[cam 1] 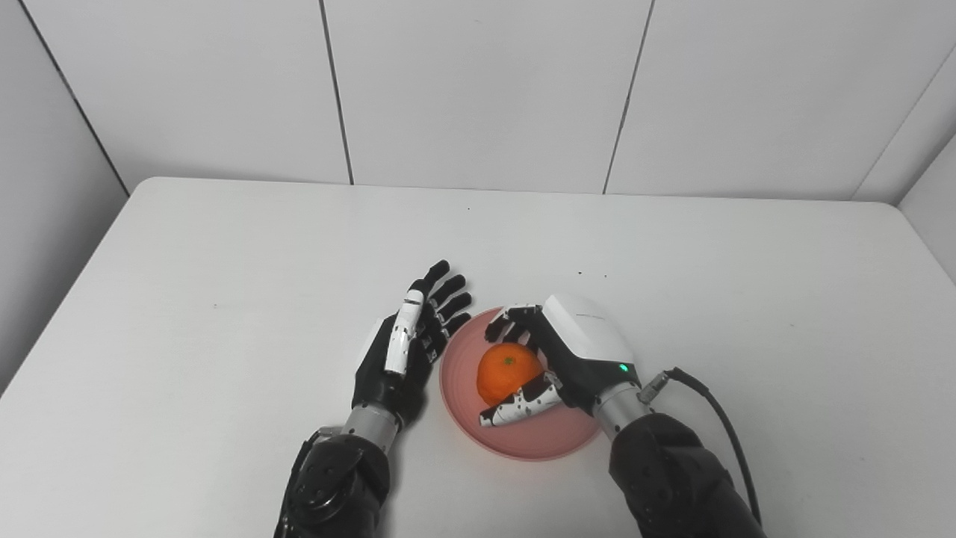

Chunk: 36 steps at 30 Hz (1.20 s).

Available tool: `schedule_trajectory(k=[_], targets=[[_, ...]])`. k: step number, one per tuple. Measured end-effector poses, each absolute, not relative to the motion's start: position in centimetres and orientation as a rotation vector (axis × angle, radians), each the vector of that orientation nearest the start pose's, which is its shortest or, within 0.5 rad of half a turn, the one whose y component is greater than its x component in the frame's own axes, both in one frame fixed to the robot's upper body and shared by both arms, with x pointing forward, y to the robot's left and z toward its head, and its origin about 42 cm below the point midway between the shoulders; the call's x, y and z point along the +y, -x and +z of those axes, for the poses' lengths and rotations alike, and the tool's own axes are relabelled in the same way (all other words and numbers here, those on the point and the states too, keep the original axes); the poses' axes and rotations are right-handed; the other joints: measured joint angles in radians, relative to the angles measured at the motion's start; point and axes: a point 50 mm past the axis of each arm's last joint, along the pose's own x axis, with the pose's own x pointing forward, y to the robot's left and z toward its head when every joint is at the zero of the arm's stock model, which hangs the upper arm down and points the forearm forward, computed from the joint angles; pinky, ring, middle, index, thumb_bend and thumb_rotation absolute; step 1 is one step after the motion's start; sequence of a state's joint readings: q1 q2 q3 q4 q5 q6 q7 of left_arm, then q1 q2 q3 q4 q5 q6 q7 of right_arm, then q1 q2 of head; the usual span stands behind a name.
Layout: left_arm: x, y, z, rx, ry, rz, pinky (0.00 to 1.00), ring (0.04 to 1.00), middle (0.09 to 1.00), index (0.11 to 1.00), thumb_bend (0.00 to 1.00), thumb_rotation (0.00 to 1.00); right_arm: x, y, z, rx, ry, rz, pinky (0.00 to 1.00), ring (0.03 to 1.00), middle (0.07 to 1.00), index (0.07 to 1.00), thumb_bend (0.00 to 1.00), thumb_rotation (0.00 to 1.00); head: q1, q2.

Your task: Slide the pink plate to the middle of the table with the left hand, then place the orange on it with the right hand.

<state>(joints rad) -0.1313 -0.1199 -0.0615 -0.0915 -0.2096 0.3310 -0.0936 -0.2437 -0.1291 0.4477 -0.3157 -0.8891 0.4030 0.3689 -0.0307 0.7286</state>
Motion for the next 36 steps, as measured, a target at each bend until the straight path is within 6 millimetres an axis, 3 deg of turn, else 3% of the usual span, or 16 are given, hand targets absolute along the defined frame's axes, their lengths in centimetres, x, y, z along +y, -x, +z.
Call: schedule_trajectory(k=[5, 13, 24, 30, 34, 36], targets=[[13.4, -31.9, 14.2, 0.104, 0.312, -0.261, 0.87, 0.886, 0.904, 0.902, 0.38, 1.0, -12.4, -30.2, 22.3, -0.19, 1.042, 0.41, 0.44, 0.59, 0.698, 0.747, 1.0, 0.37, -0.005, -0.003], [13.5, -31.9, 14.3, 0.104, 0.314, -0.26, 0.88, 0.895, 0.907, 0.906, 0.38, 1.0, -13.9, -30.1, 24.5, -0.22, 1.015, 0.345, 0.61, 0.718, 0.781, 0.788, 1.0, 0.51, -0.015, -0.006], [13.6, -31.8, 14.2, 0.103, 0.315, -0.26, 0.89, 0.901, 0.91, 0.907, 0.37, 1.0, -15.5, -30.8, 25.1, -0.224, 0.975, 0.239, 0.66, 0.743, 0.796, 0.818, 1.0, 0.64, -0.029, -0.014], [13.7, -31.9, 14.2, 0.103, 0.315, -0.258, 0.89, 0.893, 0.909, 0.906, 0.38, 1.0, -17.0, -30.8, 25.3, -0.245, 0.898, 0.118, 0.67, 0.759, 0.807, 0.836, 0.98, 0.65, -0.043, -0.02], [13.8, -31.9, 14.2, 0.103, 0.316, -0.255, 0.89, 0.891, 0.908, 0.902, 0.38, 1.0, -18.8, -30.3, 24.6, -0.223, 0.77, 0.0, 0.73, 0.811, 0.843, 0.859, 0.87, 0.91, -0.054, -0.025], [13.9, -31.8, 14.2, 0.102, 0.315, -0.252, 0.89, 0.892, 0.91, 0.903, 0.38, 1.0, -19.3, -30.0, 24.1, -0.205, 0.72, -0.027, 0.76, 0.83, 0.86, 0.876, 0.79, 0.97, -0.06, -0.031]])
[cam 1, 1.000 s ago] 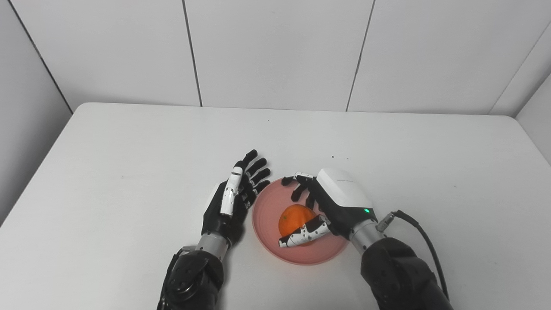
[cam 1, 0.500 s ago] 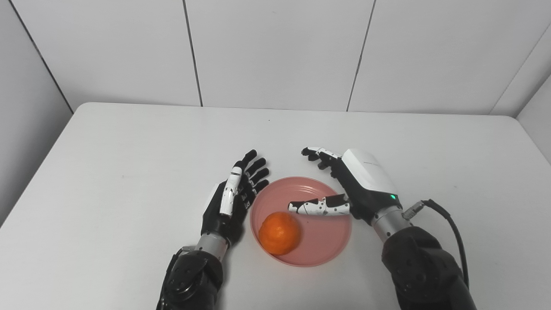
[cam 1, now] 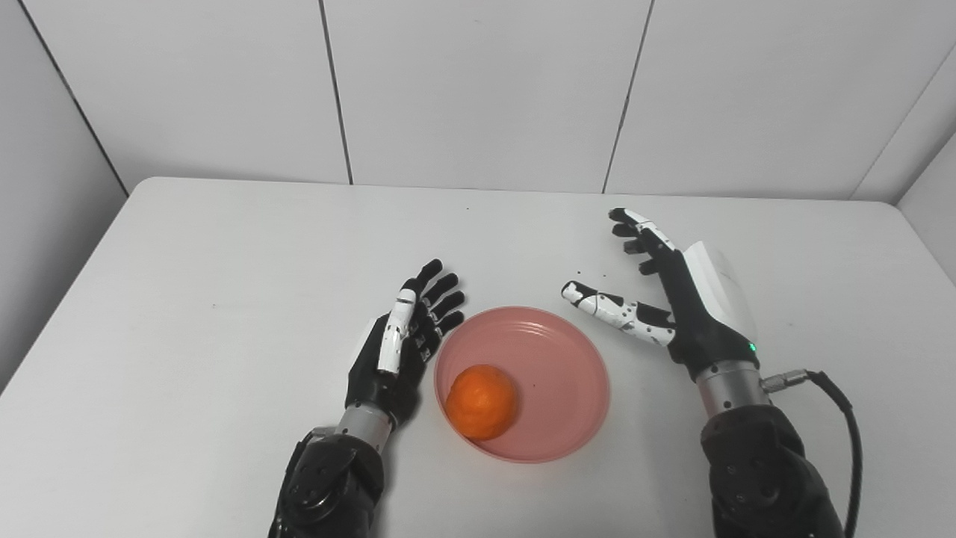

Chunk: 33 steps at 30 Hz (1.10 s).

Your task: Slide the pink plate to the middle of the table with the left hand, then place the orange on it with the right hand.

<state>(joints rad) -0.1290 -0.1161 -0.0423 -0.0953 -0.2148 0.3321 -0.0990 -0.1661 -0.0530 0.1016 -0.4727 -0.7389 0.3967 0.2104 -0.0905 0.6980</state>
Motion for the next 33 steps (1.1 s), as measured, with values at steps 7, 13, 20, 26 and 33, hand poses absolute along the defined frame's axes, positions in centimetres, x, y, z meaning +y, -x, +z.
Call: schedule_trajectory(k=[7, 13, 20, 26, 33], targets=[[14.4, -31.7, 14.2, 0.099, 0.303, -0.267, 0.9, 0.904, 0.919, 0.913, 0.39, 1.0, -20.5, -28.9, 20.7, -0.133, 0.367, -0.067, 0.84, 0.894, 0.926, 0.933, 0.77, 1.0, -0.002, -0.008], [14.7, -31.2, 14.1, 0.095, 0.299, -0.262, 0.9, 0.908, 0.922, 0.913, 0.38, 1.0, -19.2, -28.3, 17.0, -0.051, 0.092, -0.053, 0.97, 0.956, 0.972, 0.973, 0.63, 1.0, 0.001, -0.014], [15.2, -30.8, 14.3, 0.085, 0.259, -0.25, 0.92, 0.922, 0.939, 0.931, 0.38, 1.0, -18.2, -27.4, 14.8, 0.004, -0.063, -0.044, 0.98, 0.982, 0.993, 0.999, 0.4, 1.0, 0.003, -0.014], [15.5, -30.3, 14.3, 0.08, 0.234, -0.238, 0.94, 0.939, 0.954, 0.948, 0.39, 1.0, -17.6, -27.4, 14.6, -0.007, -0.067, -0.043, 0.93, 0.95, 0.967, 0.975, 0.27, 1.0, 0.005, -0.015], [15.7, -29.7, 14.2, 0.075, 0.233, -0.226, 0.95, 0.955, 0.972, 0.967, 0.38, 1.0, -16.9, -27.3, 14.6, -0.006, -0.07, -0.046, 0.94, 0.946, 0.962, 0.972, 0.22, 1.0, 0.006, -0.018]])
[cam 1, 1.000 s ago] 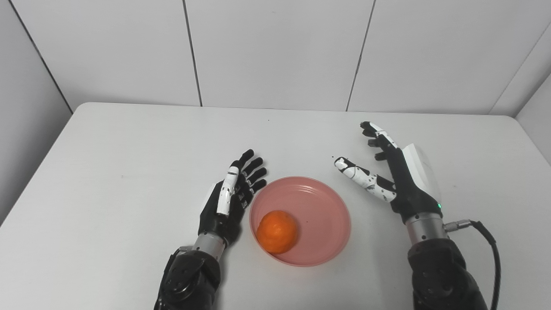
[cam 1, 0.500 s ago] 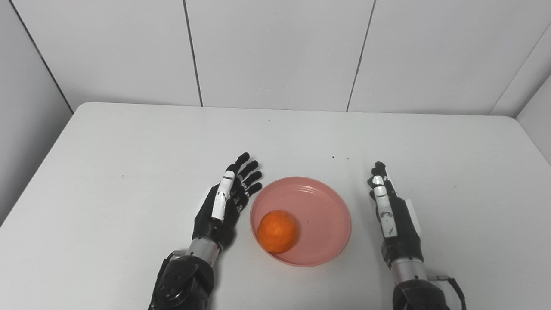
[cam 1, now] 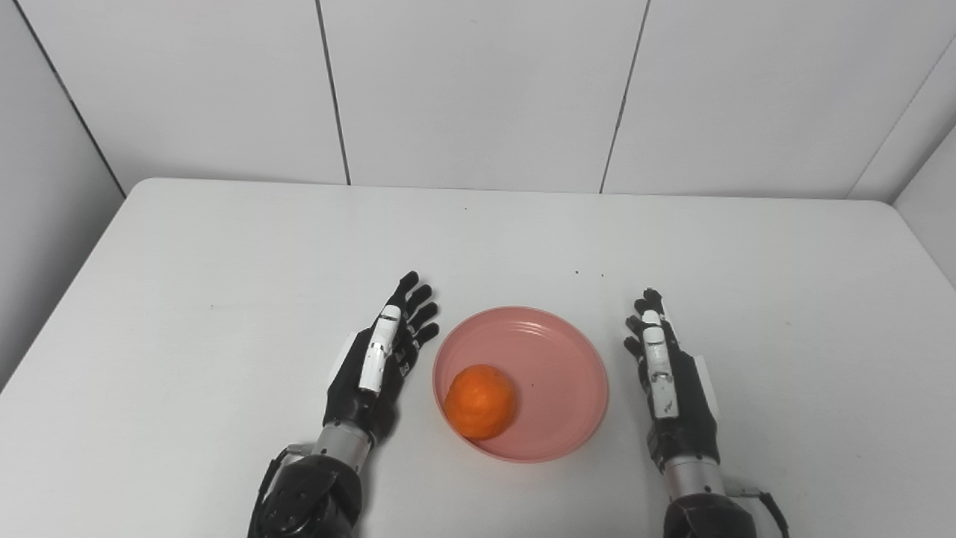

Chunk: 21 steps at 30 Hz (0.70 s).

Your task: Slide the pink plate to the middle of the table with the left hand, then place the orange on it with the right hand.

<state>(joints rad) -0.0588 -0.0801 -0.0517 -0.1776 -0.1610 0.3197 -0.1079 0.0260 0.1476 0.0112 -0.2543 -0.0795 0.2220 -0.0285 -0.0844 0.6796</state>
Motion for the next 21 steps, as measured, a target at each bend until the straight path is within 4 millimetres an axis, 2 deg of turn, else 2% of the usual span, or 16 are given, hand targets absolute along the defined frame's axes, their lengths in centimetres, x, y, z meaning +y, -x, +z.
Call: schedule_trajectory(k=[21], targets=[[15.91, -29.12, 14.11, 0.053, 0.223, -0.201, 0.98, 0.974, 0.998, 0.994, 0.4, 1.0, -16.43, -27.24, 14.59, -0.003, -0.098, -0.041, 0.97, 0.967, 0.978, 0.983, 0.25, 1.0, -0.005, -0.005]])
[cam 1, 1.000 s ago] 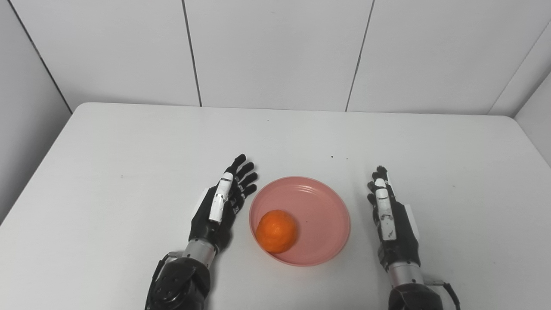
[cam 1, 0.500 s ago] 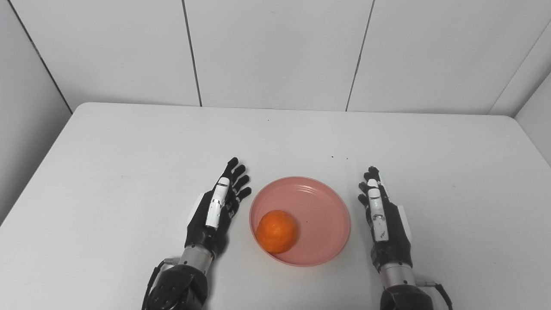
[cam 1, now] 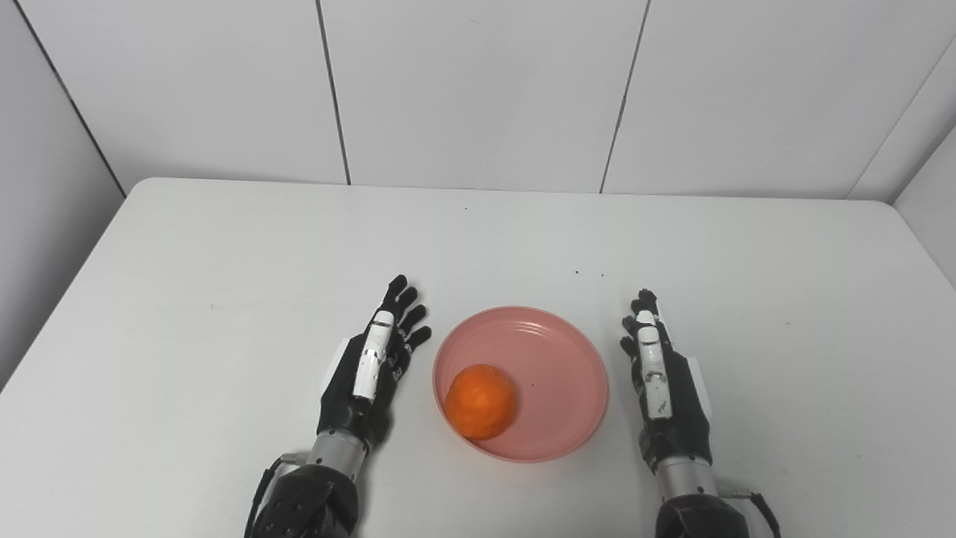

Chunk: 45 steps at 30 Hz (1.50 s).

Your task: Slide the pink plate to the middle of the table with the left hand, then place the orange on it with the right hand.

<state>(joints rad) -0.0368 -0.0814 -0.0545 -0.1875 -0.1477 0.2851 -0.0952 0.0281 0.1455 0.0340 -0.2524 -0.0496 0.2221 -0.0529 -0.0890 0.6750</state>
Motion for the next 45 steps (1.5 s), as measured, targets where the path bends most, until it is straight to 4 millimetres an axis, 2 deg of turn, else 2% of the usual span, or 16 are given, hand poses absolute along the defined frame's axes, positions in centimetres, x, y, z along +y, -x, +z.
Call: schedule_trajectory(k=[45], targets=[[15.88, -28.93, 13.91, 0.034, 0.223, -0.202, 0.99, 0.986, 1.0, 1.0, 0.38, 1.0, -16.17, -27.09, 14.47, -0.011, -0.069, -0.041, 0.97, 0.962, 0.978, 0.984, 0.23, 1.0, -0.003, -0.002]])
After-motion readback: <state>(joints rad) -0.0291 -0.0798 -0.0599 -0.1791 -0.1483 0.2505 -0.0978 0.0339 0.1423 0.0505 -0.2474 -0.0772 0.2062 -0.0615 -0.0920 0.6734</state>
